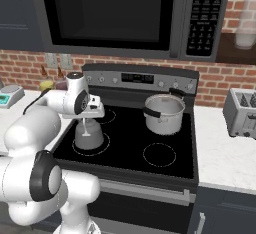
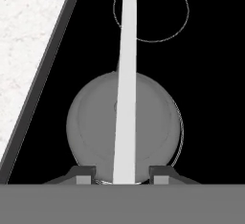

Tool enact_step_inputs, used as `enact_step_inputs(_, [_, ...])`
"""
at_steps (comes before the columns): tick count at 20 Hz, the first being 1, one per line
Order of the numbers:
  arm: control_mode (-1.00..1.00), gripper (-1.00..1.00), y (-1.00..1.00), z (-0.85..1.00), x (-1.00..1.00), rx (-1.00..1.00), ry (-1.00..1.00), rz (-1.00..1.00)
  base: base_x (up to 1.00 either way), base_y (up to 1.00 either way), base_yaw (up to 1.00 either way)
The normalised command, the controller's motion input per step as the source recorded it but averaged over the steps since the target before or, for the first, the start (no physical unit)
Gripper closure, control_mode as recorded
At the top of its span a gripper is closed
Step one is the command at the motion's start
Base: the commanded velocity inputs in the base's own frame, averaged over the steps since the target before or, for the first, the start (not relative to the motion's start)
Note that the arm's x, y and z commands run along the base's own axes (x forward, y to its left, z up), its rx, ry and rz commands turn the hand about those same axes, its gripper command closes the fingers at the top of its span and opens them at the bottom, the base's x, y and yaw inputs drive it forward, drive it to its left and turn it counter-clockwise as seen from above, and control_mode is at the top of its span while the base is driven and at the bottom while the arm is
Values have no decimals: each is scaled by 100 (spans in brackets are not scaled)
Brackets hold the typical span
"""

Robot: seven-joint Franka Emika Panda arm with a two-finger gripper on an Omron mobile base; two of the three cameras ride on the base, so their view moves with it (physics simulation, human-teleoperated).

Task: Pick the kettle from the counter and place it on a stove burner. Then turn the burner on.

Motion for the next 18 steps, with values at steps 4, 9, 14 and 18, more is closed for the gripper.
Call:
enact_step_inputs(4, [-100, -100, 0, 0, 0, 0, 0, 0, 0, 0, 0])
enact_step_inputs(9, [-100, -100, 0, 0, 0, 0, 0, 0, 0, 0, 0])
enact_step_inputs(14, [-100, -100, 0, 15, -1, -3, 0, 0, 0, 0, 0])
enact_step_inputs(18, [-100, -100, 0, 29, -12, -1, 0, 0, 0, 0, 0])
